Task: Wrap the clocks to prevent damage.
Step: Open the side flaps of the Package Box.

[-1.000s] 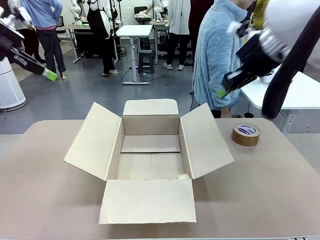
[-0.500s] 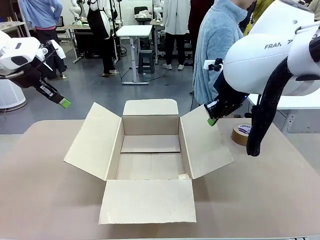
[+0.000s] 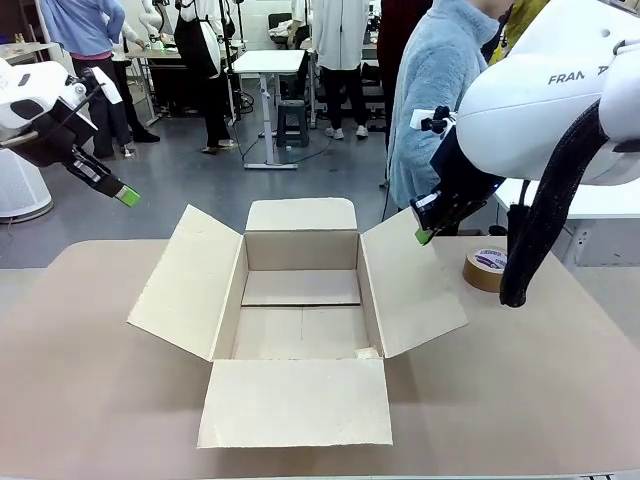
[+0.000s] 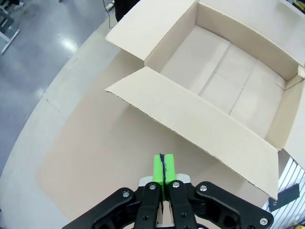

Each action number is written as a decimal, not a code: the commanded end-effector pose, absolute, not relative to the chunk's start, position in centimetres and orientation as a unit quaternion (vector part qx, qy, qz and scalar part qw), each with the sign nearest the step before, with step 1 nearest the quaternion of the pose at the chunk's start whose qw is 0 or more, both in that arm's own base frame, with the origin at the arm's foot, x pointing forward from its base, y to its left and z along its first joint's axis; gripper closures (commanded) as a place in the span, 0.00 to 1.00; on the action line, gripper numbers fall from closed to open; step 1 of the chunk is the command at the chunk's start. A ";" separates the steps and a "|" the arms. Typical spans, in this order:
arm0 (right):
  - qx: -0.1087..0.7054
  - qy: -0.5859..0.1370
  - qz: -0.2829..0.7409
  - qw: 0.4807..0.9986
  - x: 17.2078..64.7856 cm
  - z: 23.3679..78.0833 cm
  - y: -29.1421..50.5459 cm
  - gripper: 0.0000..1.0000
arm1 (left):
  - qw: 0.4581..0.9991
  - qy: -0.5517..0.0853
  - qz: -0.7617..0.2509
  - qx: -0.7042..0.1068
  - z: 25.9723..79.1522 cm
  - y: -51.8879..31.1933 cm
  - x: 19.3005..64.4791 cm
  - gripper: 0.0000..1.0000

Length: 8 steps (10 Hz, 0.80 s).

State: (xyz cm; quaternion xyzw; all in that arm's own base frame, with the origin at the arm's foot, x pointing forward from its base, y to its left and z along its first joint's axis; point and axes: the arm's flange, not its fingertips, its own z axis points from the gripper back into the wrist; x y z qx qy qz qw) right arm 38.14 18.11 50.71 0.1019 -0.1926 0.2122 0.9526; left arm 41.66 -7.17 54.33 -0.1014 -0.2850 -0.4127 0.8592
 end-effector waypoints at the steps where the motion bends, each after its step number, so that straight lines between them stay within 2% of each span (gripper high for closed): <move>1: 0.089 -0.187 0.176 0.962 37.9 50.4 20.0 0.99 | 0.859 -0.280 -0.417 -0.096 54.7 -8.4 41.0 0.99; 5: 0.002 -0.185 0.118 0.976 35.7 49.7 27.1 0.99 | 0.935 -0.192 -0.295 0.030 54.7 -17.4 37.5 0.99; 8: -0.097 -0.160 0.060 0.980 35.5 47.3 30.0 0.99 | 0.962 -0.143 -0.223 0.063 51.6 -22.9 36.6 0.99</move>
